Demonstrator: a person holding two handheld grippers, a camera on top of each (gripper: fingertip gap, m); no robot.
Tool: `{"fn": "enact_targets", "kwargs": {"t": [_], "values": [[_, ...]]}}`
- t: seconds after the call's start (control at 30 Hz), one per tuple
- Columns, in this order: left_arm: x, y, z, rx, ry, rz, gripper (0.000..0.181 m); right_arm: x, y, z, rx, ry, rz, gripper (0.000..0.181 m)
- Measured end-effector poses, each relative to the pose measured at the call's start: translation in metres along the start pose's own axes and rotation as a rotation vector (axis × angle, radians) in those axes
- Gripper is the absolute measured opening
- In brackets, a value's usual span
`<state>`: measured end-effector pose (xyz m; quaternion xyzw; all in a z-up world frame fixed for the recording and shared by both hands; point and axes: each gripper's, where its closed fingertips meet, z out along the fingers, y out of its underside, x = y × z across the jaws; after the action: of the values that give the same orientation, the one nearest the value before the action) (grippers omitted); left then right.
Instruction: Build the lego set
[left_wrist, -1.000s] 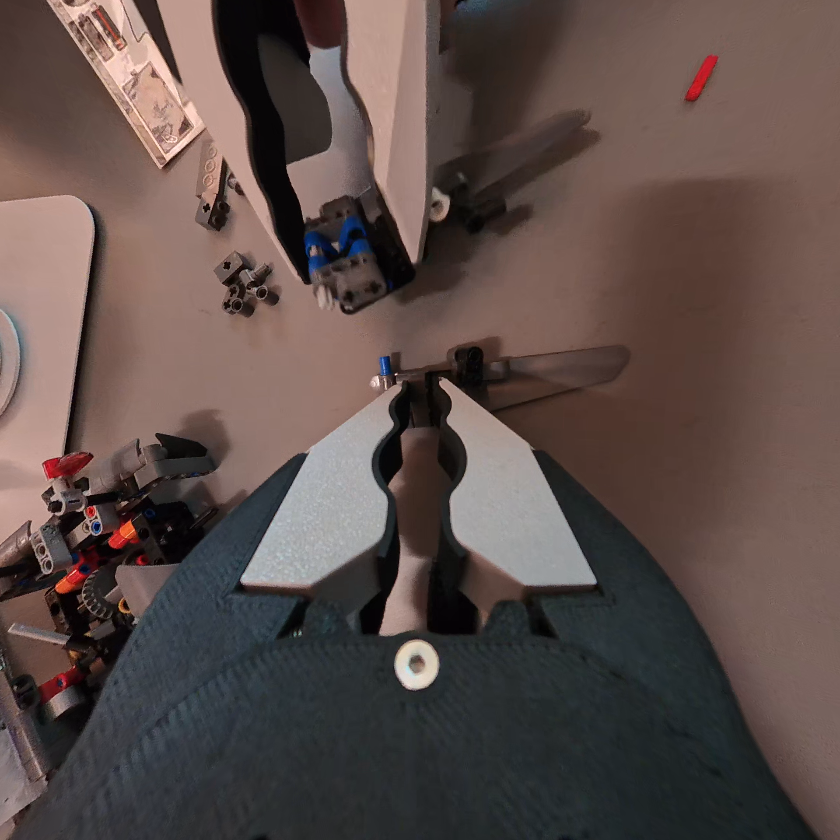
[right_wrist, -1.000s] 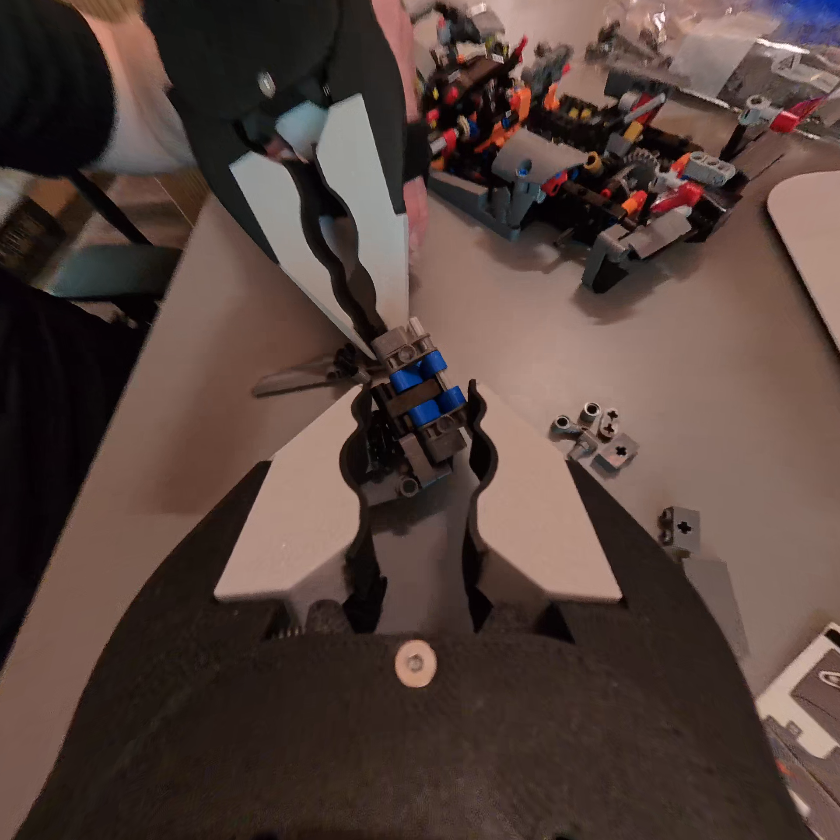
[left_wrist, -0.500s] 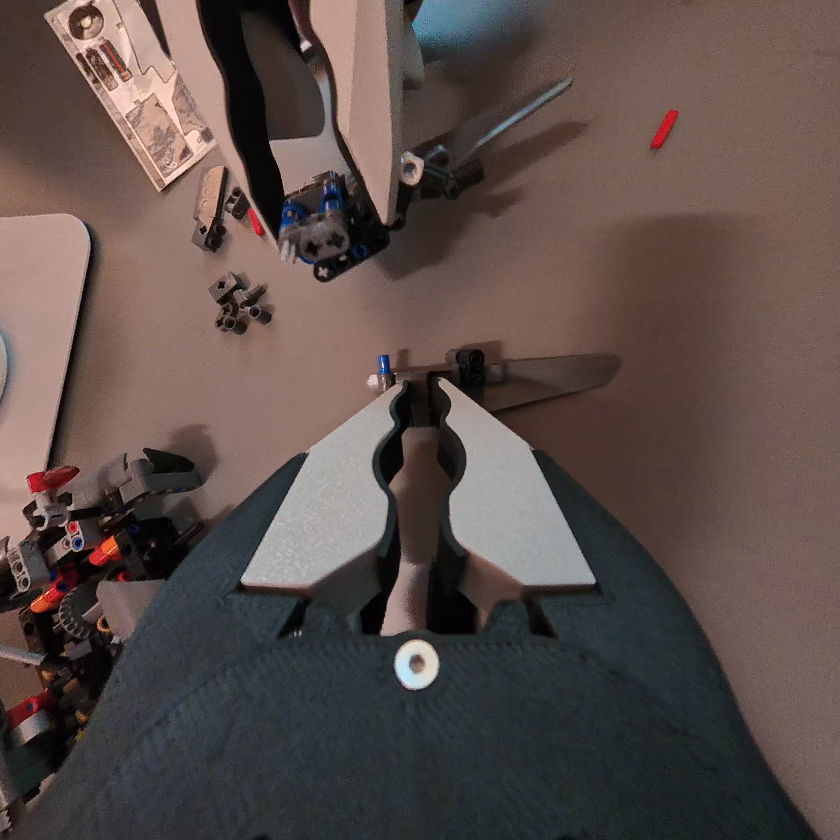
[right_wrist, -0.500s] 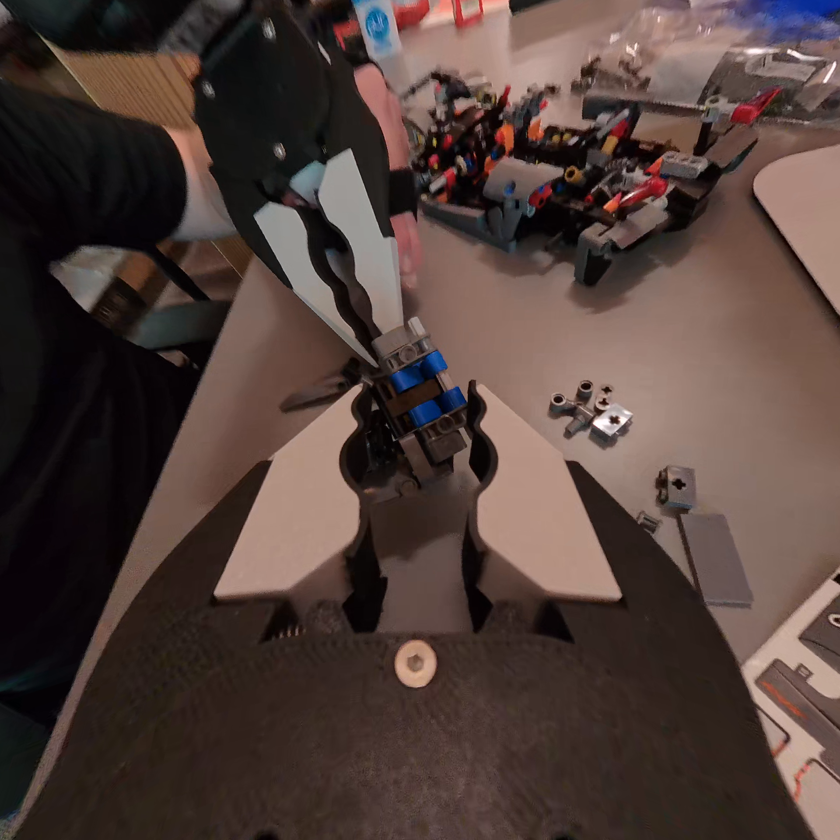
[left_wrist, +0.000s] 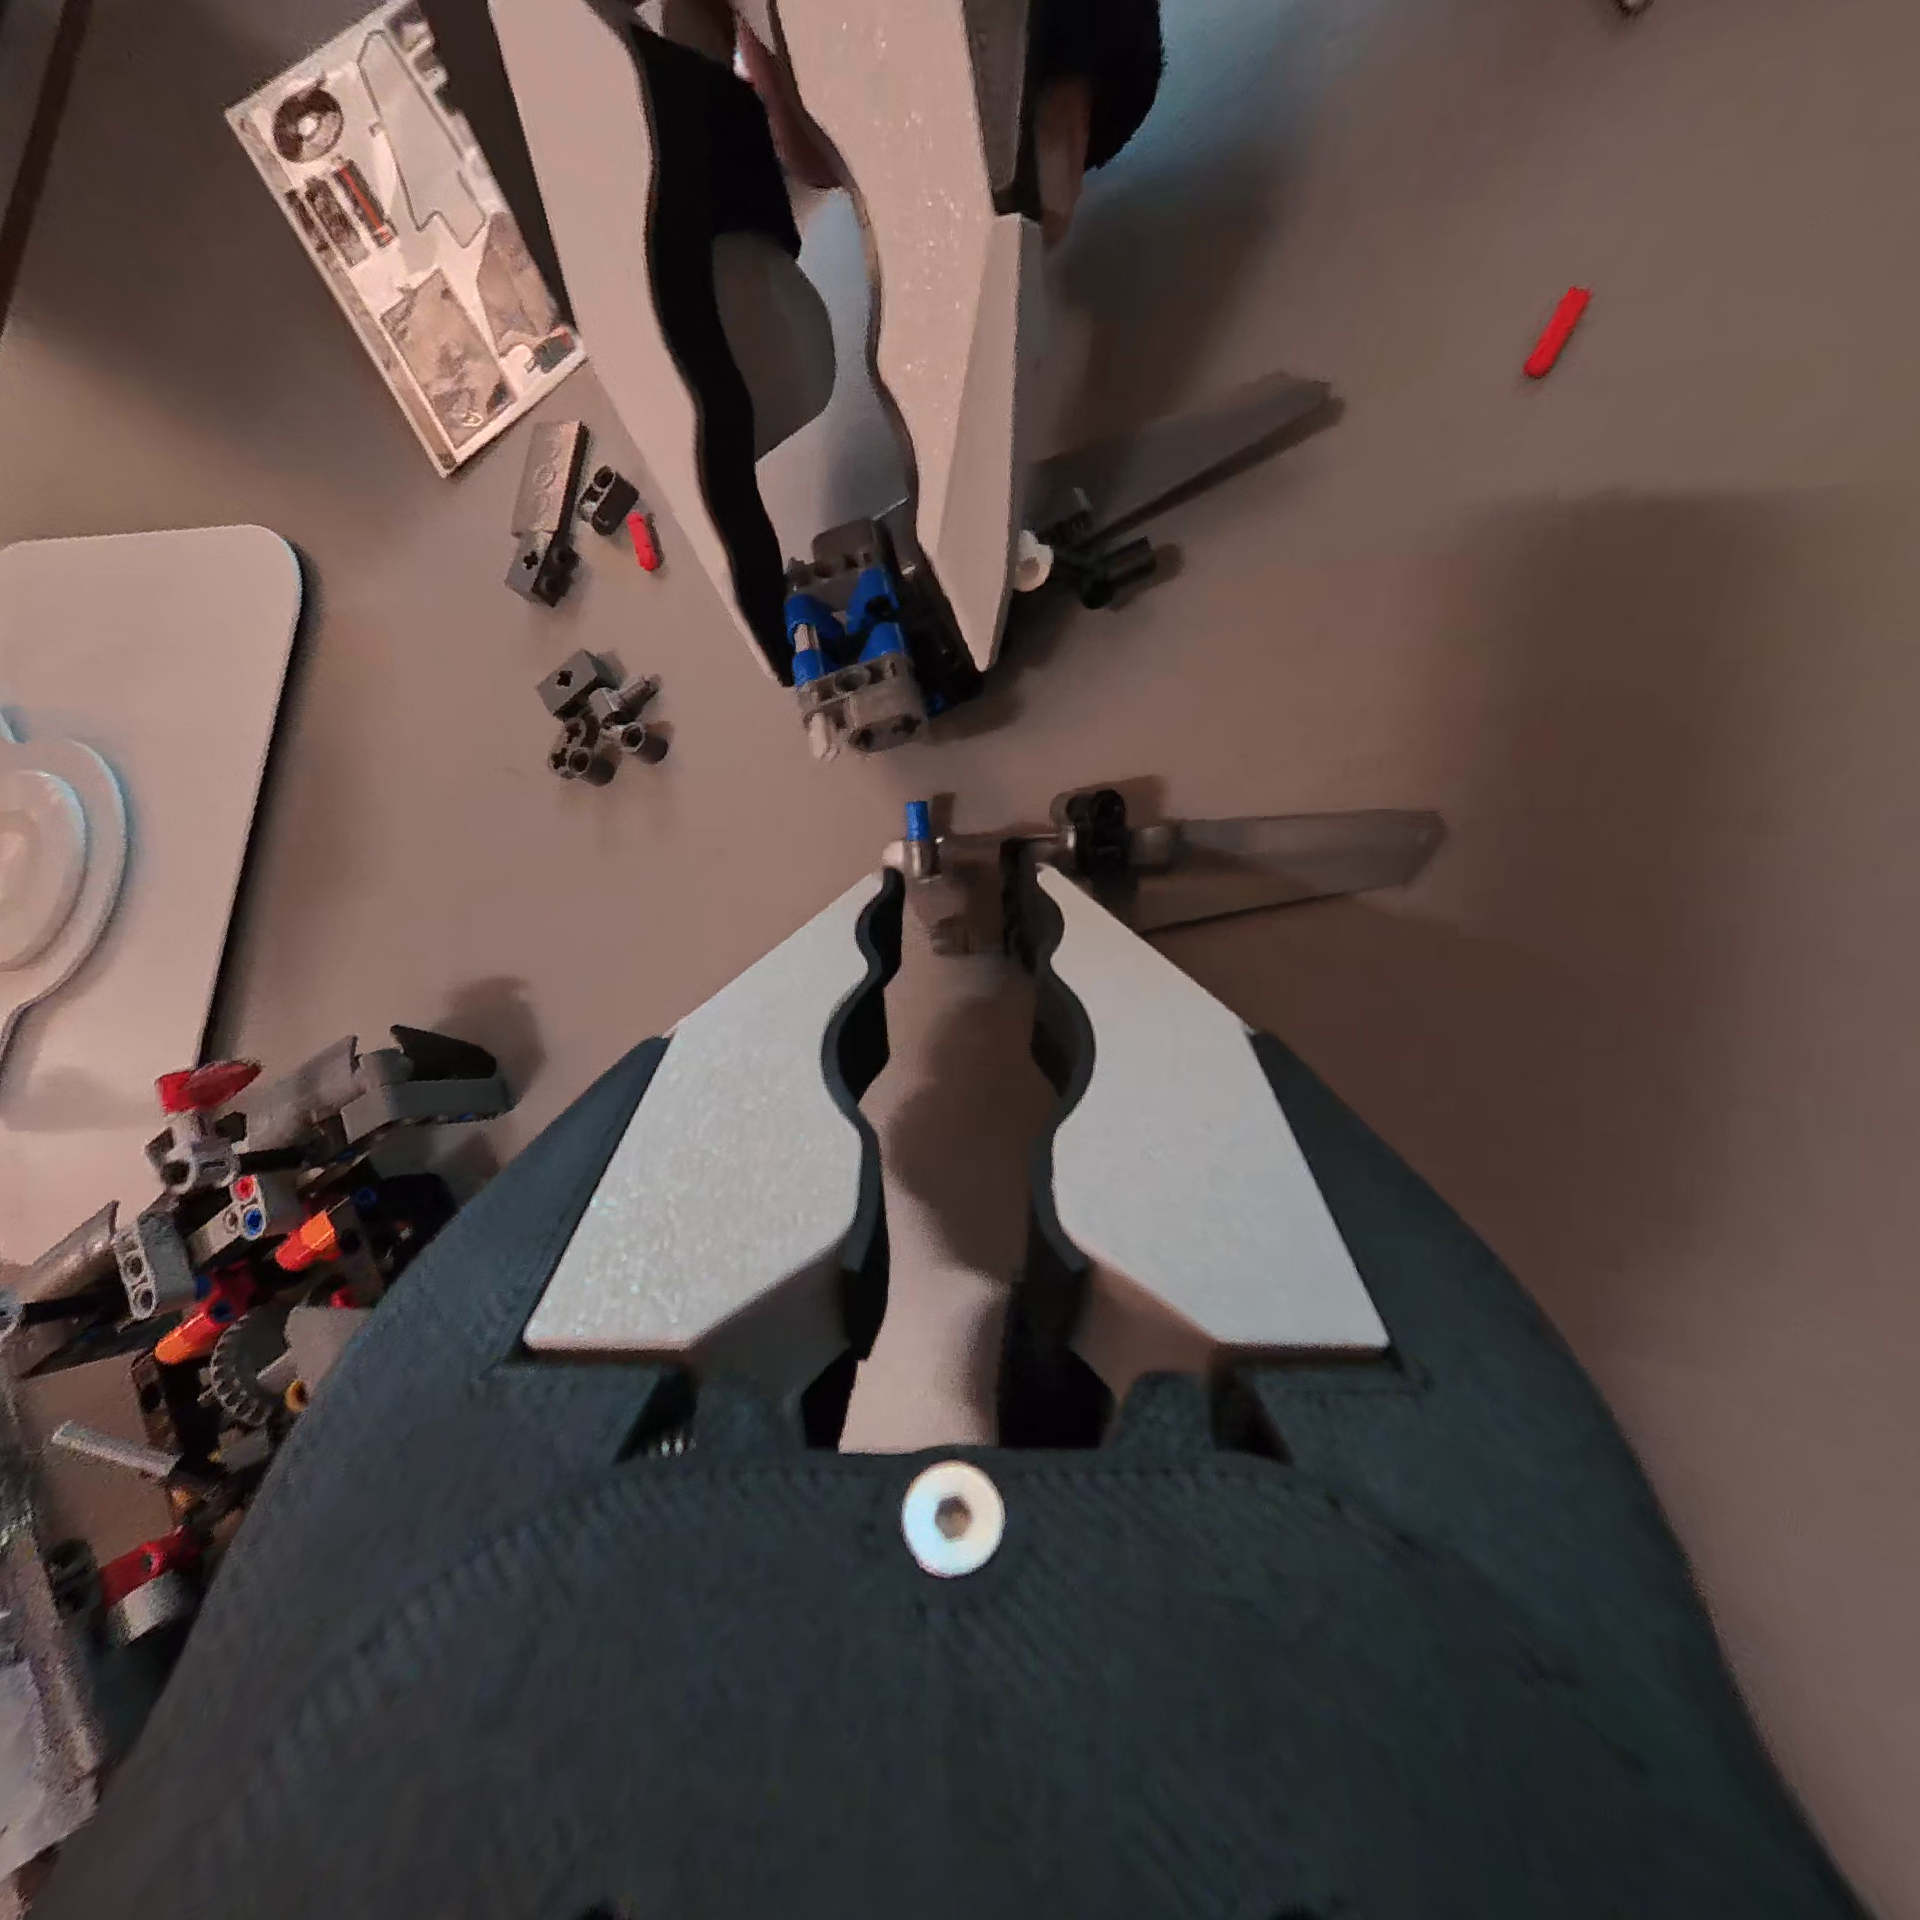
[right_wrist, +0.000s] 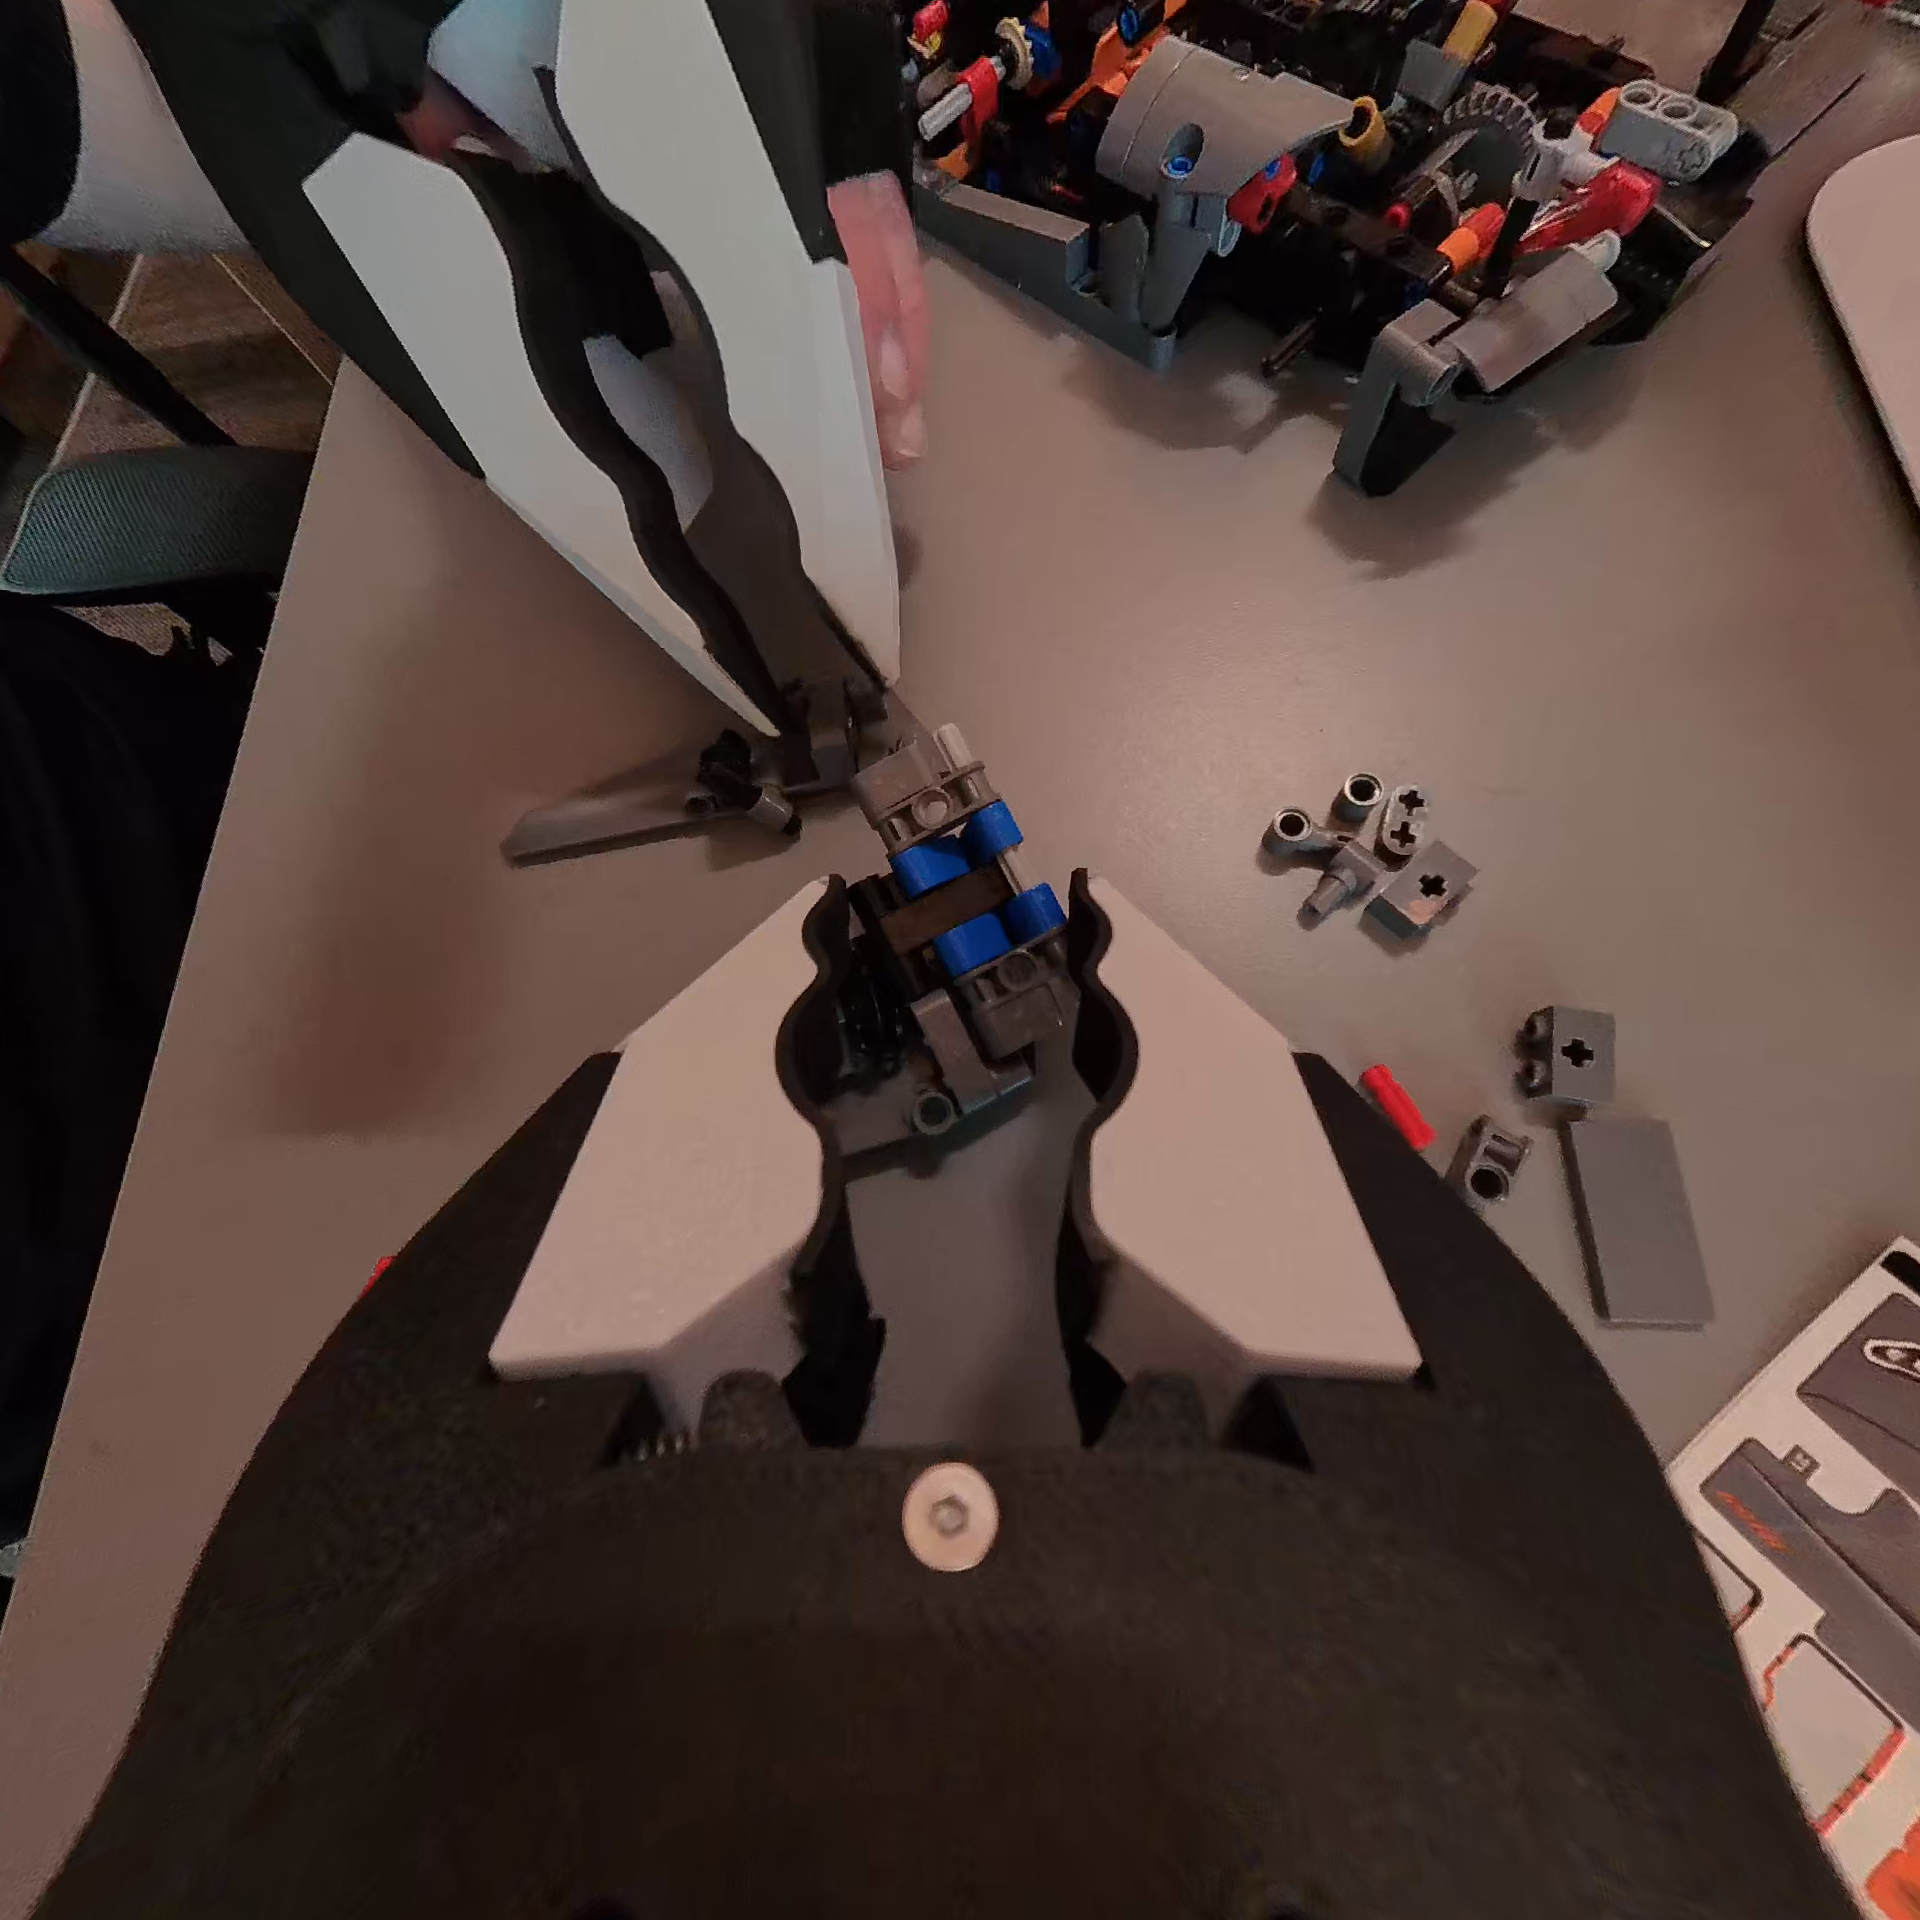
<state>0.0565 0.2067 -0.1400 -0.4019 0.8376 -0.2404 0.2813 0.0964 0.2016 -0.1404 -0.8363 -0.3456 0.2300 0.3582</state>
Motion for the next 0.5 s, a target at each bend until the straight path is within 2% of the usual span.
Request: {"fn": "enact_targets", "kwargs": {"t": [0.27,0.5], "values": [[-0.001,0.015,-0.003,-0.042,0.024,-0.031,0.021,-0.002,-0.001,0.003,0.005,0.000,0.000,0.040],[-0.004,0.017,-0.009,-0.034,0.008,-0.022,0.023,-0.003,-0.002,0.003,0.015,-0.003,0.005,0.040]]}}
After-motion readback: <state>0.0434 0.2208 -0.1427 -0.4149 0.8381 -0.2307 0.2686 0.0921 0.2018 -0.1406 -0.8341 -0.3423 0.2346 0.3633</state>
